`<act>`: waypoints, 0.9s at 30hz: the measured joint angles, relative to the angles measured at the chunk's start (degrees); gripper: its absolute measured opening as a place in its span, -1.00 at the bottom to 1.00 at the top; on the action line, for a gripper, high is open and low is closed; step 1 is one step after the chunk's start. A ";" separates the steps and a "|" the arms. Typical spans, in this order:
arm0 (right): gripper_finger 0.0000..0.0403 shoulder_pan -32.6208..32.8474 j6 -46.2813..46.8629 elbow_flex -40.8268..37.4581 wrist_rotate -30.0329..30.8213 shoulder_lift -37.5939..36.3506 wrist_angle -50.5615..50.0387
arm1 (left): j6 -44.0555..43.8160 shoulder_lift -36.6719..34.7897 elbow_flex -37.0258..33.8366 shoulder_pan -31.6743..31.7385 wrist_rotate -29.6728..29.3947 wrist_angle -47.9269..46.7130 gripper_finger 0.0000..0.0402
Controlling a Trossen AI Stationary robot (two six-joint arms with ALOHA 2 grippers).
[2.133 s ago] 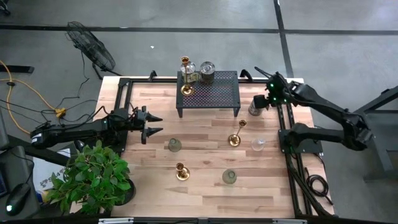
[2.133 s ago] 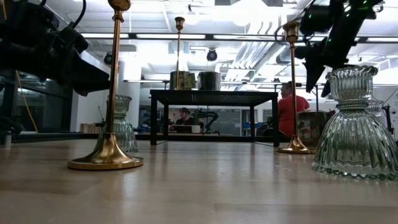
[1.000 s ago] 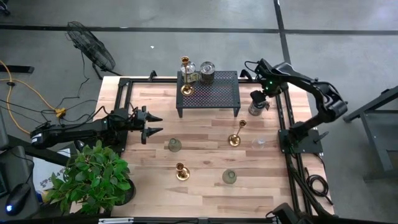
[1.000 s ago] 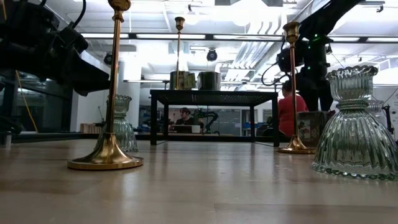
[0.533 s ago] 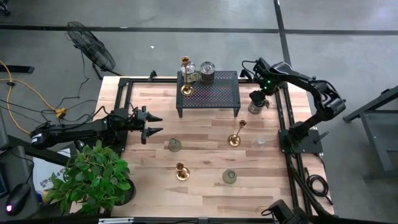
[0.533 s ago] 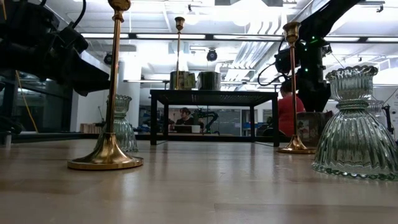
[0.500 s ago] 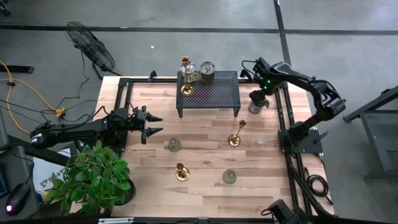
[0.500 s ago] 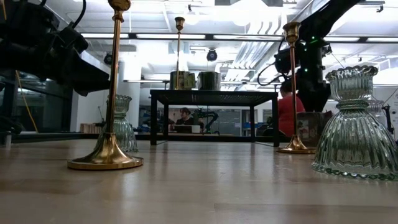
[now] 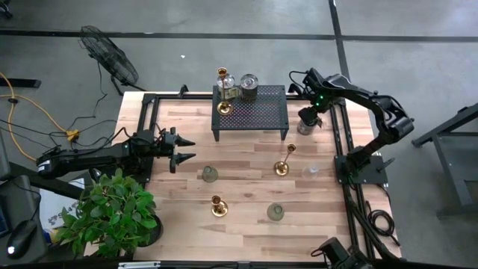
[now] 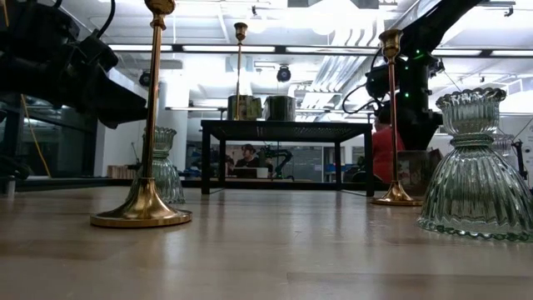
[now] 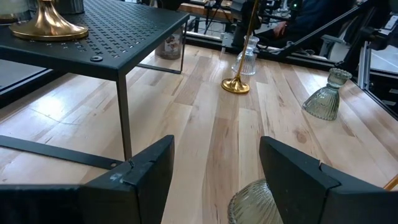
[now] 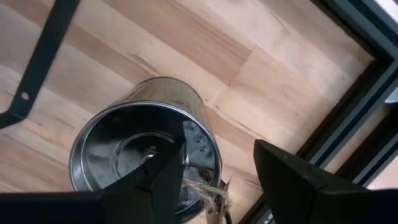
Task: Stock candles on shelf
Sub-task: Put the silver scented candle on the shelf
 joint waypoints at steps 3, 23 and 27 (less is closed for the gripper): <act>-0.06 -0.02 0.01 0.00 -1.20 0.02 1.01 | 0.00 0.00 0.00 0.00 -0.01 -0.01 0.15; -0.67 -0.01 -1.37 -0.02 -2.66 0.13 1.65 | 0.00 0.00 0.00 0.01 0.00 0.00 0.15; -0.69 -0.01 -1.53 -0.02 -2.43 0.13 1.69 | 0.00 0.02 0.00 0.00 0.00 0.00 0.15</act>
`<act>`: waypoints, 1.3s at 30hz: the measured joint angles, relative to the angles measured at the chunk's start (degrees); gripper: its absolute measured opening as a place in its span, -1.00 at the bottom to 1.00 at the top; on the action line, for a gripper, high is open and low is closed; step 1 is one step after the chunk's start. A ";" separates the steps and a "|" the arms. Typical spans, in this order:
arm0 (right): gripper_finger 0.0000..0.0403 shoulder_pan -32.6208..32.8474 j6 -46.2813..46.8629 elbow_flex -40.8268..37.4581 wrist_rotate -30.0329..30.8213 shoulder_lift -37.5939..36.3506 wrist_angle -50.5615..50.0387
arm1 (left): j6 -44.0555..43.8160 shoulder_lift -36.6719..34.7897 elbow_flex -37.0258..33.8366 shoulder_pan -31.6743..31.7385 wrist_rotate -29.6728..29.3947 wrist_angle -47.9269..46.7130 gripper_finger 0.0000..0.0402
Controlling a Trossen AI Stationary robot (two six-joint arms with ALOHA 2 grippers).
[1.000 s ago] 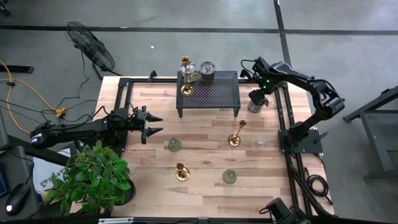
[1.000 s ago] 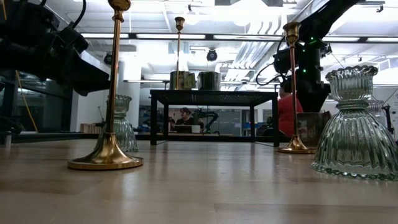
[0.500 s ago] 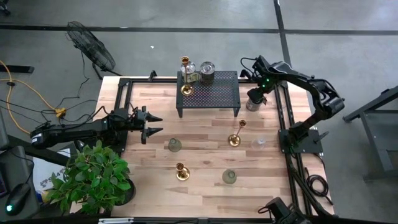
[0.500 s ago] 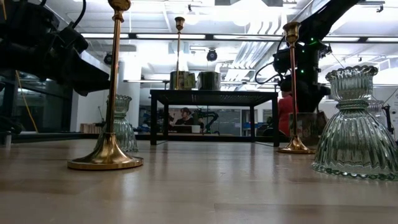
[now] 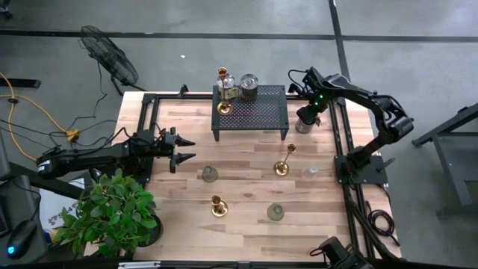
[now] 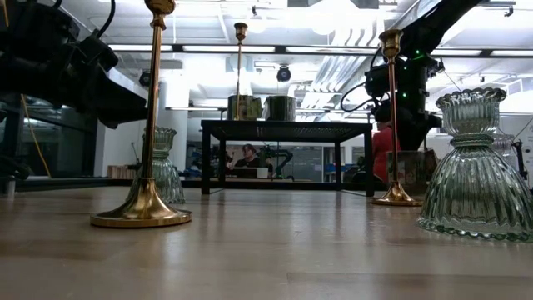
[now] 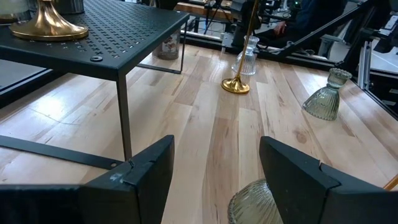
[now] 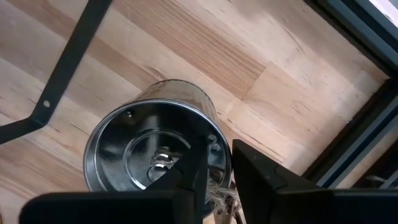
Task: Stock candles on shelf
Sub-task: Put the silver scented candle on the shelf
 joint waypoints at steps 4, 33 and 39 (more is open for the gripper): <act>-0.69 0.00 -0.93 0.00 0.04 0.00 0.00 | 0.00 0.00 0.00 0.02 -0.02 0.00 0.15; -0.98 -0.02 -2.65 0.00 0.52 0.00 1.27 | 0.01 -0.02 0.00 0.01 0.00 0.00 0.15; -0.98 -0.05 -2.62 0.00 -0.58 0.00 1.21 | 0.01 -0.01 0.00 0.01 -0.01 0.00 0.15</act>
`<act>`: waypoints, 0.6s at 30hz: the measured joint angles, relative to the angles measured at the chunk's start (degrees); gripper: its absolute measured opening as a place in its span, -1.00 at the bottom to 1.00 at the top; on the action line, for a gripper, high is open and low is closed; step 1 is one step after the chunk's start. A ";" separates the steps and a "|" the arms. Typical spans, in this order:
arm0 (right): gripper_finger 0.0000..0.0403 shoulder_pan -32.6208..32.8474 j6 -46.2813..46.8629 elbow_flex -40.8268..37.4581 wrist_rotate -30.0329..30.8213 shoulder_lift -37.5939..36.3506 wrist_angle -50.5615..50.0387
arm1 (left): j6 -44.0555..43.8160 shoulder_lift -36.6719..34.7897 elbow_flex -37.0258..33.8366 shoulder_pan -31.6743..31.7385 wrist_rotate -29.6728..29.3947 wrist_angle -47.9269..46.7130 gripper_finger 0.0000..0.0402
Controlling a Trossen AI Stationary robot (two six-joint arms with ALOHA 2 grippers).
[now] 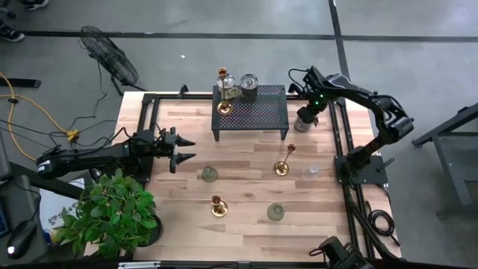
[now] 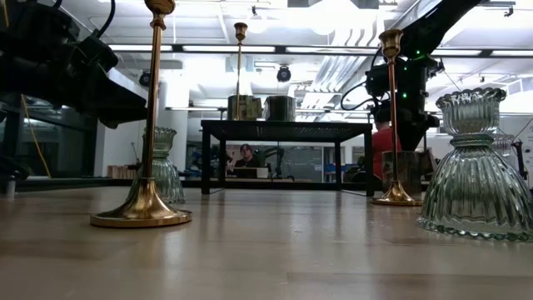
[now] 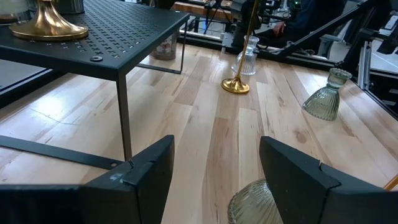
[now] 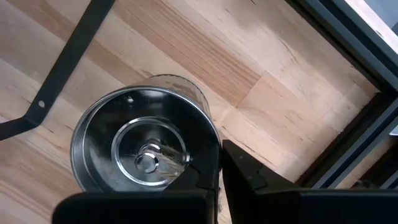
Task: Stock candles on shelf
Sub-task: Put the silver scented candle on the shelf
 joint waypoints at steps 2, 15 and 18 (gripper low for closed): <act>-0.98 -0.01 0.07 0.00 -0.22 0.00 -0.03 | 0.00 -0.01 0.00 0.01 -0.01 0.00 0.15; -0.98 0.03 1.60 -0.48 -1.08 -3.67 -2.65 | 0.01 0.01 0.00 0.01 -0.01 0.00 0.15; -0.98 0.05 1.99 -0.69 -1.62 -4.64 -3.65 | 0.01 0.01 0.00 0.01 -0.01 0.00 0.15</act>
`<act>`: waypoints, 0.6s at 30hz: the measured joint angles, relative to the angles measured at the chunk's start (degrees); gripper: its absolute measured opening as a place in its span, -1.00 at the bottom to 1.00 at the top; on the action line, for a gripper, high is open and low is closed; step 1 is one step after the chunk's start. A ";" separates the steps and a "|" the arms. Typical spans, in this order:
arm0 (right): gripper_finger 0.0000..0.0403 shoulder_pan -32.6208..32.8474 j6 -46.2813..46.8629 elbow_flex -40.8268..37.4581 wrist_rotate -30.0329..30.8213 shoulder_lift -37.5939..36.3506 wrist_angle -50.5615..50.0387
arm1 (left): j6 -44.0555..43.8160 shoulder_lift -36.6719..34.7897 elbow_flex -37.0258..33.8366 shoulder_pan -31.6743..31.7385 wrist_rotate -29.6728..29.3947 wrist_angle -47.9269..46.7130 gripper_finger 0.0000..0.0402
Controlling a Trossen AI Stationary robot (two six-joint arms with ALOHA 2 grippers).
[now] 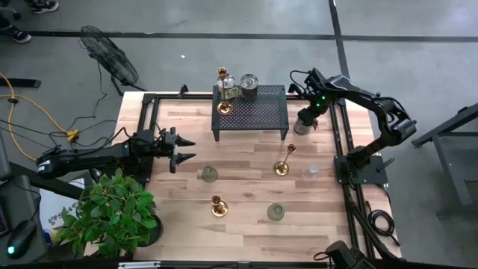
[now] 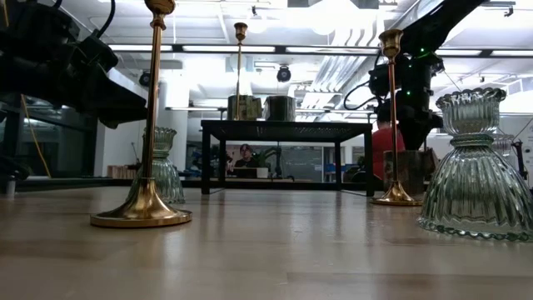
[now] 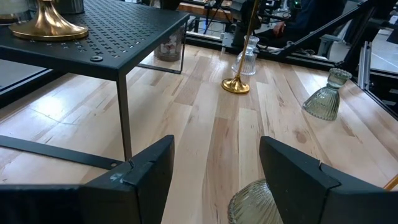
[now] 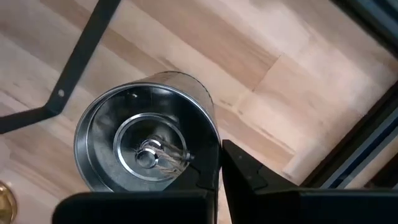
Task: Stock candles on shelf
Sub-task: Put the silver scented candle on the shelf
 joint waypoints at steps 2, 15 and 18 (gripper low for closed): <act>-0.98 0.00 0.43 -0.06 0.00 -0.49 -0.46 | 0.00 -0.01 0.00 -0.02 0.01 -0.01 0.15; -0.99 0.04 0.91 0.01 -1.66 -3.65 -1.74 | 0.00 -0.01 0.00 -0.01 0.01 -0.01 0.15; -0.99 0.04 0.94 0.63 -2.06 -4.68 -3.40 | 0.01 -0.01 0.00 -0.02 0.00 0.00 0.15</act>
